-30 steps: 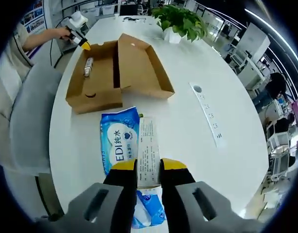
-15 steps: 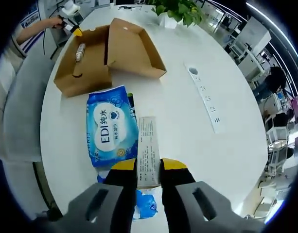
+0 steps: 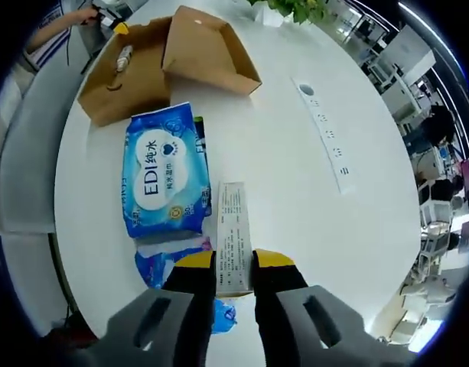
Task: Operate the shoe box by opening the lid, removing the specified soft item, and placing it in the target area until the item is outside and the box remains undamaged.
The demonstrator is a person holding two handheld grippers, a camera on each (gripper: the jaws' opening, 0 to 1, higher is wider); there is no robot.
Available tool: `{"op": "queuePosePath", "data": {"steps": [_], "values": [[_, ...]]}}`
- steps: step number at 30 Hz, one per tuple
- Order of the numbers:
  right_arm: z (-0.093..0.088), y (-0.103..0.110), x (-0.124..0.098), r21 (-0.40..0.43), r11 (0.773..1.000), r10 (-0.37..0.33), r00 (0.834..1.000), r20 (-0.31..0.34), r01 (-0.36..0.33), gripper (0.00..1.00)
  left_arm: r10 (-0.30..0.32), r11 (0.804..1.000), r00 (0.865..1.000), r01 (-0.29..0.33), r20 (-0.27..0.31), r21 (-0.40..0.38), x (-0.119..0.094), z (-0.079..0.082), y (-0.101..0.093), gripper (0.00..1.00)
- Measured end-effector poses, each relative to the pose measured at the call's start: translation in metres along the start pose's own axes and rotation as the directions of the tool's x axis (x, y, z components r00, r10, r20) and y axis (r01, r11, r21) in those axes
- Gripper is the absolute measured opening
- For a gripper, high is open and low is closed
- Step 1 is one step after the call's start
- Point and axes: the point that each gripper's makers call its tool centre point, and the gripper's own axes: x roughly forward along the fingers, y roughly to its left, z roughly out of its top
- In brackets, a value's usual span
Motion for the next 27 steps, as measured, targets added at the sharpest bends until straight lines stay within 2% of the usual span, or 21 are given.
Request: {"op": "queuePosePath", "data": {"steps": [5, 6, 10, 21, 27], "values": [[-0.011, -0.004, 0.003, -0.001, 1.000, -0.003, 1.000, -0.017, 0.003, 0.15, 0.001, 1.000, 1.000, -0.001, 0.003, -0.003, 0.000, 0.000, 0.000, 0.03], [-0.017, -0.004, 0.004, -0.033, 0.999, 0.000, 0.999, -0.044, -0.002, 0.15, 0.001, 1.000, 1.000, -0.001, 0.002, -0.001, 0.000, 0.000, 0.000, 0.03], [-0.027, -0.005, 0.008, -0.042, 0.999, 0.001, 0.998, -0.066, -0.004, 0.15, 0.002, 1.000, 1.000, -0.002, 0.000, 0.002, 0.001, 0.000, 0.000, 0.03], [-0.059, -0.010, 0.020, -0.169, 0.985, -0.017, 0.982, -0.186, -0.015, 0.16, 0.000, 1.000, 1.000, 0.000, 0.002, 0.003, 0.001, 0.000, 0.000, 0.04], [-0.070, -0.007, 0.024, -0.168, 0.986, -0.015, 0.978, -0.206, -0.021, 0.16, -0.002, 1.000, 1.000, 0.002, 0.003, 0.002, 0.001, 0.000, 0.000, 0.04]]}}
